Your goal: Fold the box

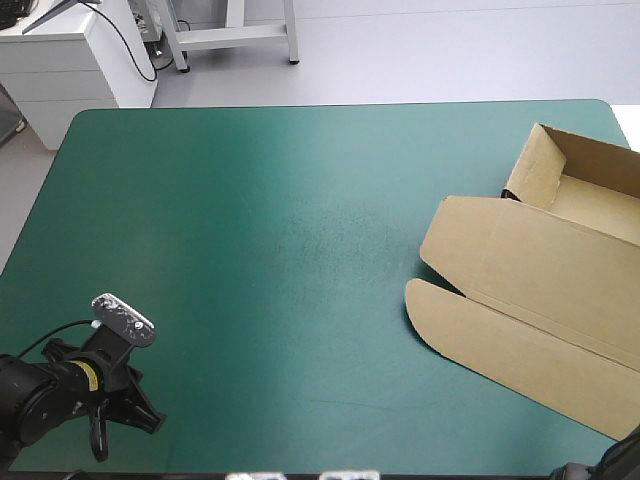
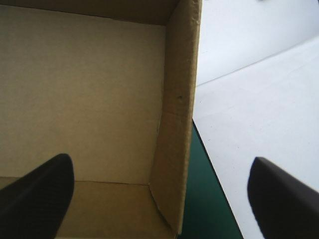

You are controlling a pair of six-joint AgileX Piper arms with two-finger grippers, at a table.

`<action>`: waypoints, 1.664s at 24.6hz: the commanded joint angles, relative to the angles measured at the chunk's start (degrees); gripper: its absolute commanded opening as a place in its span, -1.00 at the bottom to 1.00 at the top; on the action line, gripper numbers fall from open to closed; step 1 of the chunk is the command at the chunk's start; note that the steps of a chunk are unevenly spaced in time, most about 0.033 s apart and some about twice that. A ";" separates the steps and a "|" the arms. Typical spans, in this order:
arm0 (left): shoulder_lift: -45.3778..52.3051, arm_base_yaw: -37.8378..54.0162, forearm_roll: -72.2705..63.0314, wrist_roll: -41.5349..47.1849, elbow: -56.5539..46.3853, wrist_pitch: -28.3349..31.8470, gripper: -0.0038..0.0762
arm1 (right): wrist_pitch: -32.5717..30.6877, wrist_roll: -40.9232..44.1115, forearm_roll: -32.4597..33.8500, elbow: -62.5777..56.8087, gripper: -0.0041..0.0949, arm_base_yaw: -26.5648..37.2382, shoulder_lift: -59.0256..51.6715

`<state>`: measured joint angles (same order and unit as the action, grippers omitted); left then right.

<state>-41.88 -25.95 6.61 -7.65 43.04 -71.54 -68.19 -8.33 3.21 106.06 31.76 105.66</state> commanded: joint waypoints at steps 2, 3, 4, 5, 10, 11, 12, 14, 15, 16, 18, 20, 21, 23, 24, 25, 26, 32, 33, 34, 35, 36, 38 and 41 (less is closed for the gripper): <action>0.03 -0.16 0.12 0.13 1.30 -2.16 -0.92 | -2.41 -1.64 -2.13 3.40 0.15 0.29 -6.15; 0.03 -0.16 0.09 0.13 1.30 -2.16 -0.92 | -2.76 -1.77 -3.21 3.40 -0.13 0.29 -7.05; 0.03 -0.16 0.10 0.13 1.30 -2.16 -0.92 | -3.18 -2.14 -5.35 3.40 -0.42 0.29 -7.85; 0.03 -0.16 0.10 0.58 1.30 -2.16 -0.92 | -3.16 -3.89 -8.24 3.40 -0.77 0.29 -8.87; 0.03 -0.16 -0.01 3.80 1.30 -1.91 -0.92 | -3.16 -10.22 -17.75 3.29 -0.92 -0.71 -14.05; 0.03 -0.16 -0.16 4.07 1.30 -1.77 -0.92 | -3.16 -10.76 -17.75 3.29 -0.92 -1.47 -15.05; 0.03 -0.16 -0.14 5.11 1.30 -1.65 -0.92 | -3.16 -10.77 -17.75 3.29 -0.92 -2.22 -15.96; 0.03 -0.16 -0.35 7.65 1.30 -0.69 -0.92 | -3.16 -10.77 -18.07 3.29 -0.92 -3.73 -17.67; 0.03 -0.16 -0.53 9.14 1.30 -0.20 -0.92 | -3.16 -10.77 -18.67 3.10 -0.92 -4.94 -18.67; 0.03 -0.16 -0.81 10.84 1.30 0.25 -0.92 | -3.16 -10.77 -19.35 2.84 -0.92 -5.83 -19.56; 0.03 -0.16 -2.64 12.54 1.30 1.74 -0.92 | -3.16 -10.89 -21.43 1.46 -0.92 -8.64 -22.27; 0.03 -0.16 -6.61 12.84 1.30 5.32 -0.92 | -3.16 -12.25 -24.59 -2.61 -0.92 -13.99 -26.33; 0.03 -0.16 -7.98 12.84 1.30 6.51 -0.92 | -3.16 -12.90 -24.71 -3.97 -0.92 -15.76 -27.53; 0.03 -0.16 -9.56 12.84 1.30 8.75 -0.92 | -3.16 -13.94 -24.02 -7.64 -0.92 -20.26 -30.63; 0.03 -0.16 -9.67 12.84 1.30 9.30 -0.92 | -3.06 -14.10 -22.70 -11.08 -0.92 -24.31 -33.50; 0.03 -0.16 -9.56 12.84 1.30 9.30 -0.92 | -3.06 -14.10 -21.90 -12.97 -0.92 -25.99 -35.10; 0.03 -0.16 -9.56 12.84 1.30 9.30 -0.92 | -3.06 -14.10 -21.02 -16.95 -0.92 -28.38 -38.53; 0.03 -0.16 -9.79 9.52 1.30 10.77 -0.92 | -2.04 -14.16 -22.18 -33.17 -0.92 -31.31 -53.93; 0.57 -0.16 -10.03 7.65 1.30 10.41 -0.92 | -2.04 -14.16 -22.18 -36.97 -0.92 -31.31 -57.97; 0.96 -0.16 -10.03 7.65 1.30 10.41 -0.92 | -2.04 -14.16 -22.18 -38.79 -0.92 -31.31 -59.56; 1.94 -0.16 -10.03 7.65 1.30 10.41 -0.92 | -2.04 -14.16 -22.18 -41.90 -0.92 -31.31 -63.14; 2.72 -0.16 -10.03 7.65 1.30 10.41 -0.92 | -2.04 -14.16 -22.18 -43.47 -0.92 -31.31 -65.00; 4.43 -0.16 -10.03 7.65 1.30 10.41 -0.92 | -2.04 -14.16 -22.18 -46.04 -0.92 -31.31 -68.62; 6.87 -0.16 -10.03 7.65 1.07 10.36 -0.92 | -1.98 -14.16 -22.18 -49.90 -0.92 -31.31 -73.22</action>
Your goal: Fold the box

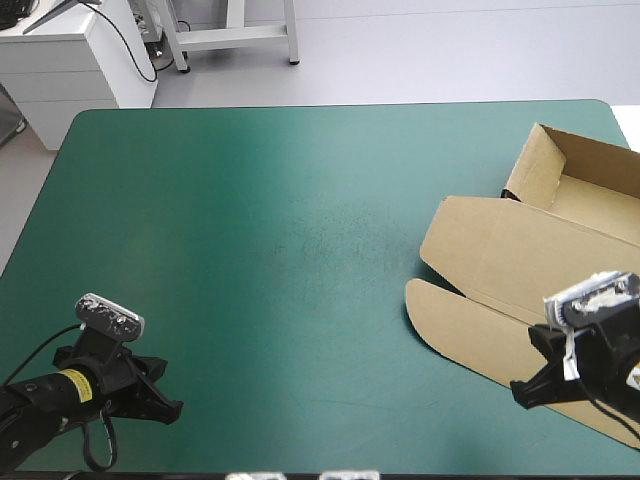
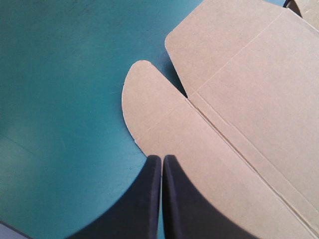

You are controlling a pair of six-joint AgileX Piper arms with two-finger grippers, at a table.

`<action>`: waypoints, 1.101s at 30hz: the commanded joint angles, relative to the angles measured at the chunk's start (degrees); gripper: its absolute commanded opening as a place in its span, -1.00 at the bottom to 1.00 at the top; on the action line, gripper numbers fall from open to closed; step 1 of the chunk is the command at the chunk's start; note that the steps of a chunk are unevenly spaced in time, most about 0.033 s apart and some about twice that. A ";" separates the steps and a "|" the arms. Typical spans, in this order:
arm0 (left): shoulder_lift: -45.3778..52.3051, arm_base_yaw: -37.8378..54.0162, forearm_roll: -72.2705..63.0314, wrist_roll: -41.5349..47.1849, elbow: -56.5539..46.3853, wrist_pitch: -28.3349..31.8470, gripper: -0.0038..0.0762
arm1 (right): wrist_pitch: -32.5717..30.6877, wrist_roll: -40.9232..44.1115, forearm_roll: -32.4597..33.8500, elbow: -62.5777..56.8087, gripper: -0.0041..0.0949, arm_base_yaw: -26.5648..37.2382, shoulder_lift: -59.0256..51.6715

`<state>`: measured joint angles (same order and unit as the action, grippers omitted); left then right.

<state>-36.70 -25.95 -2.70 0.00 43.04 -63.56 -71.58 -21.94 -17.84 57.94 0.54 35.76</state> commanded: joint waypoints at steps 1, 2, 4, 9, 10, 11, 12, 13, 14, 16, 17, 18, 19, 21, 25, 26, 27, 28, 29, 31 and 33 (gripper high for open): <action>2.63 -0.16 -0.73 0.00 0.76 2.29 -0.92 | 1.51 -0.55 -1.13 -3.03 -0.92 -0.09 -4.88; 3.54 -0.16 -0.73 -0.31 0.24 2.29 -0.92 | 1.51 -0.55 -1.13 -4.20 -0.92 -0.09 -6.33; 5.11 -0.16 -0.73 -1.51 -1.24 2.29 -0.92 | 1.51 -0.55 -1.13 -6.30 -0.92 -0.09 -8.78; 8.71 -0.16 -1.23 -2.15 -5.24 2.39 -0.92 | 3.16 -0.55 -1.02 -12.07 -0.92 -0.09 -14.42; 9.25 -0.16 -1.23 -2.15 -6.06 2.39 -0.92 | 4.21 -0.55 -1.02 -13.38 -0.92 -0.09 -15.52; 9.92 -0.16 -1.23 -2.15 -6.56 2.39 -0.92 | 5.02 -0.55 -1.02 -14.65 -0.92 -0.09 -16.50; 10.42 -0.16 -1.23 -2.21 -7.23 2.39 -0.92 | 5.54 -0.55 -1.02 -15.62 -0.92 -0.09 -17.21; 10.89 -0.16 -1.11 -2.61 -7.87 2.39 -0.92 | 6.47 -0.55 -1.02 -17.12 -0.92 -0.09 -18.22; 11.26 -0.16 -1.02 -2.95 -8.52 2.50 -0.92 | 6.89 -0.55 -1.02 -18.10 -0.92 -0.09 -18.86; 12.06 -0.16 -1.02 -3.34 -9.55 2.64 -0.92 | 7.35 -0.55 -1.02 -20.06 -0.92 -0.09 -20.15; 12.20 -0.16 -1.02 -4.30 -9.69 2.65 -0.92 | 7.58 -0.55 -1.02 -21.03 -0.92 -0.09 -20.72; 12.61 -0.16 -1.02 -4.56 -10.00 2.65 -0.92 | 7.73 -0.55 -1.02 -21.81 -0.92 -0.09 -21.12; 12.89 -0.16 -1.02 -4.67 -10.26 2.91 -0.92 | 8.55 -0.55 -1.02 -22.82 -0.92 -0.09 -21.55; 13.14 -0.16 -1.02 -4.67 -10.36 3.34 -0.92 | 10.28 -0.55 -1.02 -24.69 -0.92 -0.09 -22.16; 13.12 -0.16 -1.02 -4.81 -10.49 4.03 -0.92 | 12.45 -0.55 -1.99 -27.05 -0.92 -0.09 -22.91; 13.12 -0.16 -1.02 -4.81 -10.61 4.18 -0.92 | 12.55 -0.55 -2.50 -27.37 -0.92 -0.09 -22.91; 13.12 -0.16 -1.02 -4.81 -10.74 4.28 -0.92 | 12.58 -0.55 -2.76 -27.74 -0.92 -0.09 -22.91; 13.12 -0.16 -1.02 -4.81 -10.83 4.42 -0.92 | 12.58 -0.55 -2.90 -27.96 -0.92 -0.09 -22.91; 13.12 -0.16 -1.02 -4.81 -10.96 4.42 -0.92 | 12.58 -0.55 -2.90 -27.95 -0.92 -0.09 -22.91; 13.12 -0.16 -1.02 -4.81 -11.45 4.56 -0.92 | 12.58 -0.55 -2.65 -27.95 -0.92 -0.09 -22.91; 13.12 -0.16 -1.02 -4.81 -12.38 4.78 -0.92 | 12.58 -0.55 -2.39 -27.95 -0.92 -0.09 -23.01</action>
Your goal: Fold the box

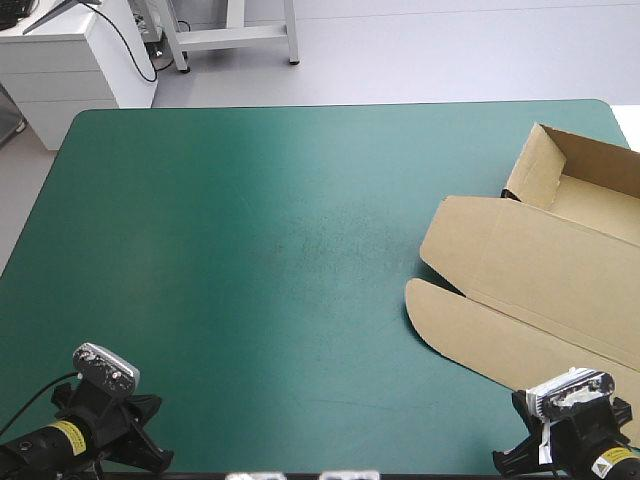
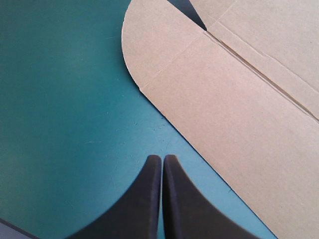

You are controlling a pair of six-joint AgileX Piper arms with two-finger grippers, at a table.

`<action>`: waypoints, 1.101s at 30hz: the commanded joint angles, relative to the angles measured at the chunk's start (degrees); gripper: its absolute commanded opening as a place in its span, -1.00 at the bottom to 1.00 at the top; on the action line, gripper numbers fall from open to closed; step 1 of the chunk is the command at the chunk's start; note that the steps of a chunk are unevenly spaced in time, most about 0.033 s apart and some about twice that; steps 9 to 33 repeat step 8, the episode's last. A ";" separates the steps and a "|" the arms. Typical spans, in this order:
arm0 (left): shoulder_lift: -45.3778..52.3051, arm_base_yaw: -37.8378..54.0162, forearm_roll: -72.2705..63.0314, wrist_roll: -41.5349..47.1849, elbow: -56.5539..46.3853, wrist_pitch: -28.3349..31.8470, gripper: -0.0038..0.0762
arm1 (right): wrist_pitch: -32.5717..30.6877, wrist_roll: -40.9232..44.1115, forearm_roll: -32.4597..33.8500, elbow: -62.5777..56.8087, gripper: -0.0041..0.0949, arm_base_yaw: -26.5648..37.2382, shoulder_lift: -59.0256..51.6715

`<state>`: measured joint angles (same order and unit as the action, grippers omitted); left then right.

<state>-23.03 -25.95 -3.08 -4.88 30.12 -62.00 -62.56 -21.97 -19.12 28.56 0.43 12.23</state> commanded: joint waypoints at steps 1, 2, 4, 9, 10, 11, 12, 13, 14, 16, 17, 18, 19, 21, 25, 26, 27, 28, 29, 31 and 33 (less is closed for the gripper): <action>-0.54 -0.16 -0.63 0.07 0.05 3.22 -0.92 | 3.56 -0.52 -1.01 1.43 -0.92 0.02 0.52; -0.54 -0.16 -0.63 0.07 -0.39 3.22 -0.92 | 3.56 -0.52 -1.01 1.43 -0.92 0.02 0.52; -0.54 -0.16 -0.63 0.07 -1.13 3.11 -0.92 | 3.56 -0.52 -1.01 1.43 -0.92 0.02 0.52; -0.54 -0.16 -0.63 0.07 -1.26 2.86 -0.92 | 3.56 -0.52 -0.02 1.43 -0.92 0.02 0.52; -0.54 -0.16 -0.63 0.07 -1.26 2.86 -0.92 | 3.56 -0.52 -0.02 1.43 -0.92 0.02 0.52; -0.54 -0.16 -0.63 0.07 -1.26 2.86 -0.92 | 3.56 -0.52 -0.02 1.43 -0.92 0.02 0.52; -0.54 -0.16 -0.63 0.07 -1.26 2.86 -0.92 | 3.56 -0.52 -0.02 1.43 -0.92 0.02 0.52; -0.54 -0.16 -0.63 0.07 -1.26 2.86 -0.92 | 3.56 -0.52 -0.02 1.43 -0.92 0.02 0.52; -0.54 -0.16 -0.63 0.07 -1.26 2.86 -0.92 | 3.56 -0.52 -0.02 1.43 -0.92 0.02 0.52; -0.54 -0.16 -0.63 0.07 -1.26 2.86 -0.92 | 3.56 -0.52 -0.02 1.43 -0.92 0.02 0.52; -0.54 -0.16 -0.63 0.07 -1.26 2.86 -0.92 | 3.56 -0.52 -0.02 1.43 -0.92 0.02 0.52; -0.54 -0.16 -0.63 0.07 -1.26 2.86 -0.92 | 3.56 -0.52 -0.02 1.43 -0.92 0.02 0.52; -0.54 -0.16 -0.63 0.07 -1.26 2.86 -0.92 | 3.56 -0.52 -0.02 1.43 -0.92 0.02 0.52; -0.54 -0.16 -0.63 0.07 -1.26 2.86 -0.92 | 3.56 -0.52 -0.02 1.43 -0.92 0.02 0.52; -0.54 -0.16 -0.63 0.07 -1.26 2.86 -0.92 | 3.56 -0.52 -0.02 1.43 -0.92 0.02 0.52; -0.54 -0.16 -0.63 0.07 -1.26 2.86 -0.92 | 3.56 -0.52 -0.02 1.43 -0.92 0.02 0.52; -0.54 -0.16 -0.63 0.07 -1.26 2.86 -0.92 | 3.56 -0.52 -0.02 1.43 -0.92 0.02 0.52; -0.54 -0.16 -0.63 0.07 -1.26 2.86 -0.92 | 3.56 -0.52 -0.02 1.43 -0.92 0.02 0.52; -0.54 -0.16 -0.63 0.07 -1.26 2.86 -0.92 | 3.56 -0.52 -0.02 1.43 -0.92 0.02 0.52; -0.54 -0.16 -0.63 0.07 -1.26 2.86 -0.92 | 3.56 -0.52 -0.02 1.43 -0.92 0.02 0.52; -0.54 -0.16 -0.63 0.07 -1.26 2.86 -0.92 | 3.56 -0.52 -0.02 1.43 -0.92 0.02 0.52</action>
